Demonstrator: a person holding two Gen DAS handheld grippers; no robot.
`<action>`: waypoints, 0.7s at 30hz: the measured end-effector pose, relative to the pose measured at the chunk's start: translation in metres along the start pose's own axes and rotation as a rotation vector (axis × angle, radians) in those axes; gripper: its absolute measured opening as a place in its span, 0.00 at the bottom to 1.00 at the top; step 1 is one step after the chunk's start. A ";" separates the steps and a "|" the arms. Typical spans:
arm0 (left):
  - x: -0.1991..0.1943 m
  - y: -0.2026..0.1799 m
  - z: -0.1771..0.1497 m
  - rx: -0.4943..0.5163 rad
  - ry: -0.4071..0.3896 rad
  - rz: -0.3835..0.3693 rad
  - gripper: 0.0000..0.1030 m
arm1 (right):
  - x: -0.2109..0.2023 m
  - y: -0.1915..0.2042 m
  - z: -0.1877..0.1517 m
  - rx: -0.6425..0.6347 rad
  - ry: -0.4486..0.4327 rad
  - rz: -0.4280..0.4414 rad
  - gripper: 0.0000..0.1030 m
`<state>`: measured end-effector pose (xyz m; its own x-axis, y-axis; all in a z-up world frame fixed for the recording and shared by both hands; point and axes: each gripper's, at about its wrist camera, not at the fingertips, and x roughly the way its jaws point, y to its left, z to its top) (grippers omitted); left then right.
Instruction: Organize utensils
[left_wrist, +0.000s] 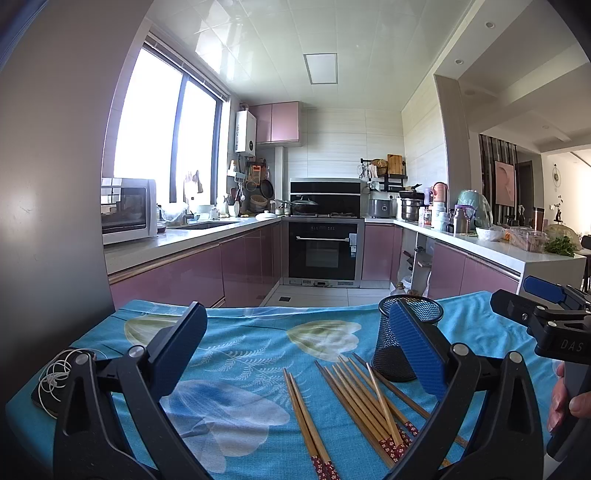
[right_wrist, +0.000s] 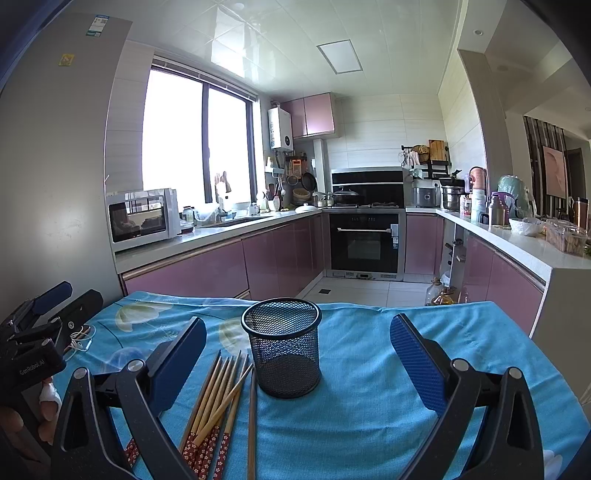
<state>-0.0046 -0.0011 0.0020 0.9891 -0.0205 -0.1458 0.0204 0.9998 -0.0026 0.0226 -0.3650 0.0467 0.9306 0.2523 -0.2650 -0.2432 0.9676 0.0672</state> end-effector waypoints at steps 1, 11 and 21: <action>0.000 0.000 0.000 -0.001 0.000 -0.001 0.95 | 0.000 0.000 0.000 0.000 0.000 0.001 0.94; 0.000 -0.001 0.000 0.001 0.000 0.000 0.95 | 0.001 0.001 -0.001 0.001 0.001 0.001 0.94; -0.001 0.000 0.000 0.001 0.001 0.000 0.95 | 0.001 0.003 -0.002 0.004 0.006 0.006 0.94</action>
<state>-0.0052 -0.0015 0.0023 0.9890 -0.0205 -0.1464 0.0205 0.9998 -0.0016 0.0225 -0.3621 0.0445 0.9273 0.2585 -0.2708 -0.2481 0.9660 0.0726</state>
